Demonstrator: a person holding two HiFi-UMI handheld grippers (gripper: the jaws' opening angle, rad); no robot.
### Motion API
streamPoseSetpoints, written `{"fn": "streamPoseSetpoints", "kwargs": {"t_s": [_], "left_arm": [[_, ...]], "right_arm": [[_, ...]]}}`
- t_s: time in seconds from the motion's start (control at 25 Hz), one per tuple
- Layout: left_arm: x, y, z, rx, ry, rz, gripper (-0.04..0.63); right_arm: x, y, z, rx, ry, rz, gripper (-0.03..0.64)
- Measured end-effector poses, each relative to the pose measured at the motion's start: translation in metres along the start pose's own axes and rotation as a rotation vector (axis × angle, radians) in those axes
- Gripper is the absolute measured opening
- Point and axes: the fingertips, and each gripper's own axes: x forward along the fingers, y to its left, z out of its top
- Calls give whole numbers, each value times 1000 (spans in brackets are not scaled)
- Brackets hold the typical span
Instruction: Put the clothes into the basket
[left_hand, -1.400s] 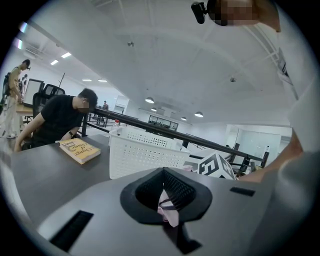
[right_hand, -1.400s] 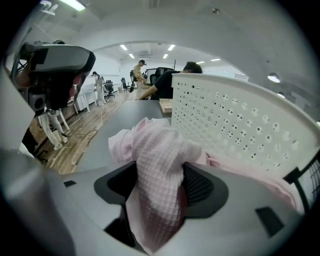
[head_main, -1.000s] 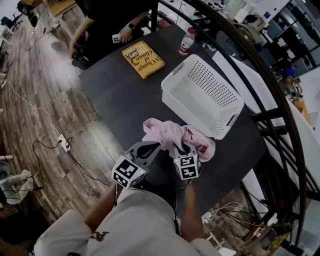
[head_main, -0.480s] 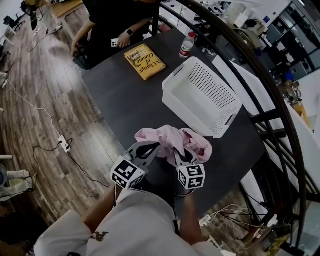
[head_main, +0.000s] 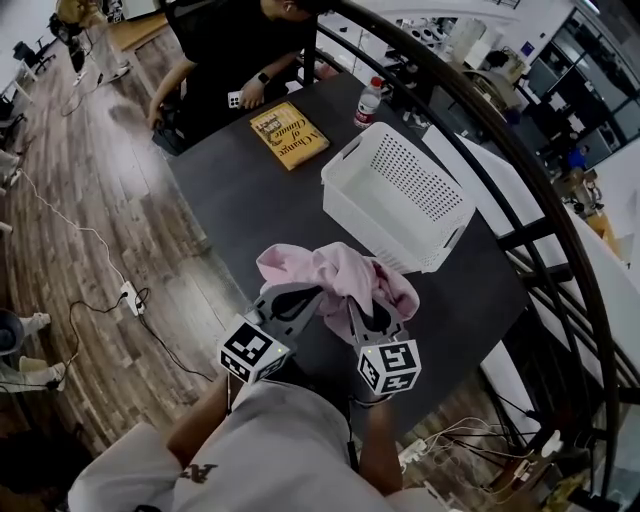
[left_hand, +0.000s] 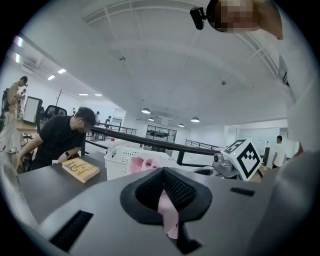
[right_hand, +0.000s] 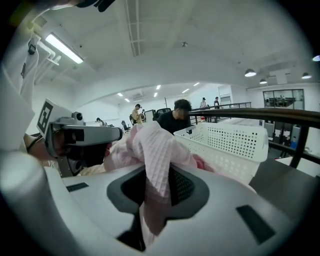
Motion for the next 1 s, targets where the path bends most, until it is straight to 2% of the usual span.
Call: {"fn": "streamPoseSetpoints", "kwargs": {"t_s": [0.48, 0.64, 0.88, 1.0], "left_arm": [[-16, -36, 55, 100, -70, 14, 5], [-20, -43, 67, 128, -55, 19, 5], [-13, -50, 93, 156, -116, -10, 5], [-7, -47, 101, 156, -119, -41, 5]], "right_arm": [[-45, 10, 58, -45, -171, 14, 86], [-62, 10, 86, -72, -237, 2, 86], [-76, 8, 111, -111, -285, -39, 86], [-76, 4, 121, -123, -289, -72, 86]]}}
